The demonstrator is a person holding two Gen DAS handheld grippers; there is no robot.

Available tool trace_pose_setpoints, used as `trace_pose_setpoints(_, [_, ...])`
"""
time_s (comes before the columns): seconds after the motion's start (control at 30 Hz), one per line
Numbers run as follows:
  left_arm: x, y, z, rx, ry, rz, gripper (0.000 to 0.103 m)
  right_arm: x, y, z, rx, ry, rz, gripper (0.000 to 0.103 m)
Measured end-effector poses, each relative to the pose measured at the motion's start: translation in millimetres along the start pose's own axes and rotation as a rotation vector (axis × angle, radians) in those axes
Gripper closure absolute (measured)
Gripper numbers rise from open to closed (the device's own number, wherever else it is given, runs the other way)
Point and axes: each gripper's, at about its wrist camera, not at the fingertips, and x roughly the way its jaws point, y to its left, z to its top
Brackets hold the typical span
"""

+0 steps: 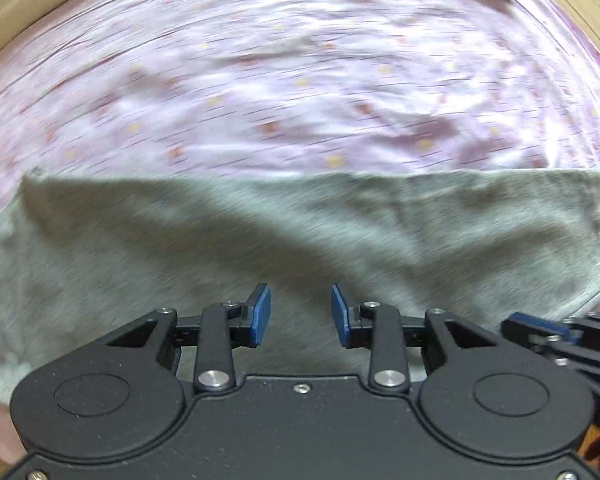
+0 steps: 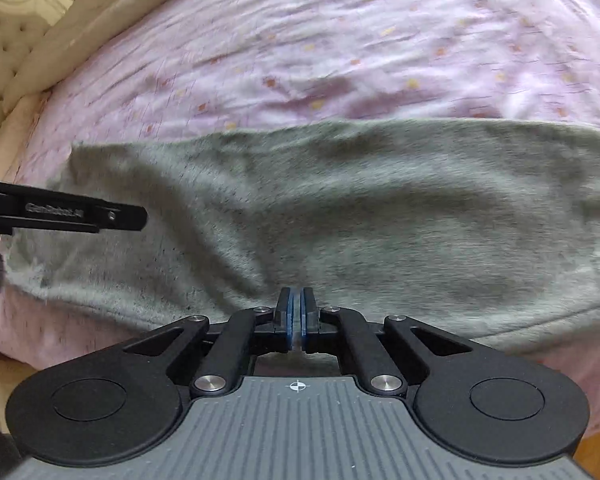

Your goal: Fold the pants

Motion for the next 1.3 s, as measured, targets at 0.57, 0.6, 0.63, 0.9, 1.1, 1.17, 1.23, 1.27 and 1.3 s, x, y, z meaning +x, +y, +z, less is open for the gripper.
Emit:
trace_pose_setpoints(0.57, [32, -26, -40, 0.039, 0.119, -0.034, 0.057, -25, -126, 108, 0.018, -0.121, -0.094, 0.065])
trace_pose_setpoints(0.6, [30, -21, -41, 0.021, 0.123, -0.042, 0.057, -19, -115, 115, -0.048, -0.093, -0.062, 0.065])
trace_pose_setpoints(0.63, [27, -16, -42, -0.001, 0.128, -0.041, 0.057, -12, -102, 122, -0.125, -0.064, -0.028, 0.064])
trace_pose_setpoints(0.9, [2, 42, -51, -0.172, 0.124, 0.044, 0.058, 58, 22, 126, -0.710, 0.132, 0.151, 0.065])
trace_pose_setpoints(1.1, [-16, 77, -45, -0.270, 0.108, 0.090, 0.058, 95, 72, 122, -0.918, 0.197, 0.211, 0.064])
trace_pose_setpoints(1.17, [-17, 83, -42, -0.284, 0.099, 0.092, 0.058, 97, 79, 123, -0.932, 0.210, 0.229, 0.065])
trace_pose_setpoints(1.23, [-16, 87, -34, -0.298, 0.088, 0.094, 0.057, 96, 79, 125, -0.925, 0.226, 0.278, 0.080])
trace_pose_setpoints(1.27, [-17, 88, -30, -0.308, 0.085, 0.094, 0.057, 93, 80, 123, -0.929, 0.215, 0.278, 0.099])
trace_pose_setpoints(1.3, [-18, 90, -25, -0.321, 0.081, 0.090, 0.057, 89, 81, 121, -0.944, 0.193, 0.268, 0.100])
